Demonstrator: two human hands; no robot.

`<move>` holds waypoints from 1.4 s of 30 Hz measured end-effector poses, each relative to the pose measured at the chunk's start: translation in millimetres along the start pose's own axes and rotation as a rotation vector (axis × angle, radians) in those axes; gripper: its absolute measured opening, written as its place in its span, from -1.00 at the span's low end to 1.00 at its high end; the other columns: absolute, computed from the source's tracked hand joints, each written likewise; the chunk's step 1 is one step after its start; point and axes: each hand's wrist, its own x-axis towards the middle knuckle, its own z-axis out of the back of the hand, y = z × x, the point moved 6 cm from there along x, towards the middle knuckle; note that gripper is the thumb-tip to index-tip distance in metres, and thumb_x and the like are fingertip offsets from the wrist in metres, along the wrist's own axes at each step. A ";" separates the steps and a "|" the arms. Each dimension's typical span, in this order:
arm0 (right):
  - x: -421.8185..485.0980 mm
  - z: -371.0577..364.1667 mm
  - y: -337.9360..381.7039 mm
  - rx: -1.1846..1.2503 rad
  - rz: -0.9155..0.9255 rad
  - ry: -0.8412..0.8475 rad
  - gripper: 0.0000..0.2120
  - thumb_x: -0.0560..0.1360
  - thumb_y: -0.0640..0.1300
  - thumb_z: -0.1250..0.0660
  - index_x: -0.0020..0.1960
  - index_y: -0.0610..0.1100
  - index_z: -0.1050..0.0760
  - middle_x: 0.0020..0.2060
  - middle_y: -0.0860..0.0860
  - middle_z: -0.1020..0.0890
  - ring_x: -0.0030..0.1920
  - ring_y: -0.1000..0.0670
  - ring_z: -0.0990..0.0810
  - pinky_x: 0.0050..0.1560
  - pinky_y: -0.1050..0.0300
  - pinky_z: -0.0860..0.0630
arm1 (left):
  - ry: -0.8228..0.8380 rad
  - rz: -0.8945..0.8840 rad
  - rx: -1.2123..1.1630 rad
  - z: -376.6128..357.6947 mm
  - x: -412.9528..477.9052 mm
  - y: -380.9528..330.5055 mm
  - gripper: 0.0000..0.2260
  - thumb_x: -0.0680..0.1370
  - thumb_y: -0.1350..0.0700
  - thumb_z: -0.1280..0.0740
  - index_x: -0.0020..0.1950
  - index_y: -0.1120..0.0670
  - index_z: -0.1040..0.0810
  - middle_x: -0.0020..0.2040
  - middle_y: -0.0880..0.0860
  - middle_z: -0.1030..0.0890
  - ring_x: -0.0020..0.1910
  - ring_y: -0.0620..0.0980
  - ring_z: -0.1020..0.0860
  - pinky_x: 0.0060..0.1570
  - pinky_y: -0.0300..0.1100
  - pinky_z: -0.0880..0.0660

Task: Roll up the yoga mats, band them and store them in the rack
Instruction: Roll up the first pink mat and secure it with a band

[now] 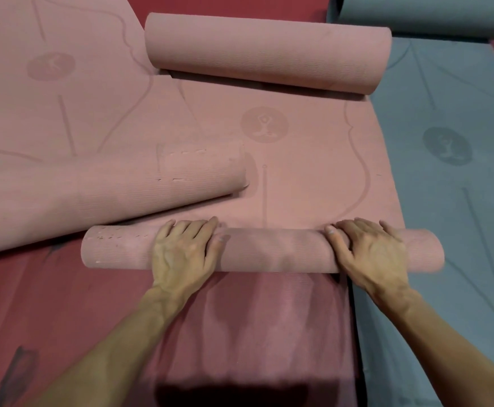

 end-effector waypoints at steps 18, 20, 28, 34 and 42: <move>-9.4 -0.4 -1.8 0.043 0.020 -0.161 -0.58 0.64 0.01 -0.11 0.20 -0.11 -0.69 0.25 -0.05 -0.69 0.35 -0.16 -0.58 0.51 -0.31 -0.20 | 0.137 0.239 0.118 14.0 -16.1 35.9 -0.59 0.69 -0.03 -0.10 0.36 0.03 -0.65 0.30 0.02 -0.67 0.37 0.12 -0.53 0.57 0.39 0.06; -8.6 -0.8 0.3 0.039 0.014 -0.123 -0.56 0.64 0.03 -0.09 0.22 -0.09 -0.68 0.26 -0.04 -0.68 0.36 -0.15 -0.57 0.51 -0.33 -0.21 | 0.148 0.226 0.096 13.9 -14.2 35.6 -0.58 0.68 -0.05 -0.11 0.33 0.04 -0.67 0.24 0.01 -0.69 0.26 0.09 -0.59 0.56 0.36 -0.06; -25.8 -9.0 103.6 0.113 0.331 -0.004 -0.20 0.59 0.44 -0.08 0.50 -0.16 -0.47 0.49 -0.15 -0.49 0.54 -0.19 -0.39 0.56 -0.37 -0.16 | 0.256 0.141 0.114 4.1 -13.7 32.1 -0.42 0.67 -0.23 -0.04 0.42 0.10 -0.59 0.34 0.08 -0.64 0.39 0.16 -0.54 0.55 0.32 -0.14; -24.3 -17.5 113.5 0.028 0.419 0.025 -0.01 0.42 0.60 -0.19 0.55 -0.13 -0.41 0.52 -0.15 -0.45 0.53 -0.22 -0.40 0.49 -0.42 -0.24 | 0.279 -0.008 0.094 -1.0 -14.0 18.3 -0.31 0.62 -0.39 -0.05 0.48 0.08 -0.54 0.40 0.08 -0.60 0.34 0.16 -0.56 0.51 0.35 -0.18; -20.6 -25.3 111.2 -0.053 0.465 0.043 0.01 0.34 0.35 -0.52 0.60 -0.13 -0.29 0.56 -0.17 -0.38 0.53 -0.24 -0.38 0.47 -0.41 -0.25 | 0.373 -0.200 0.189 -6.4 -13.5 7.1 0.08 0.31 -0.50 -0.45 0.67 -0.01 -0.18 0.63 0.16 -0.28 0.50 0.22 -0.40 0.42 0.54 -0.12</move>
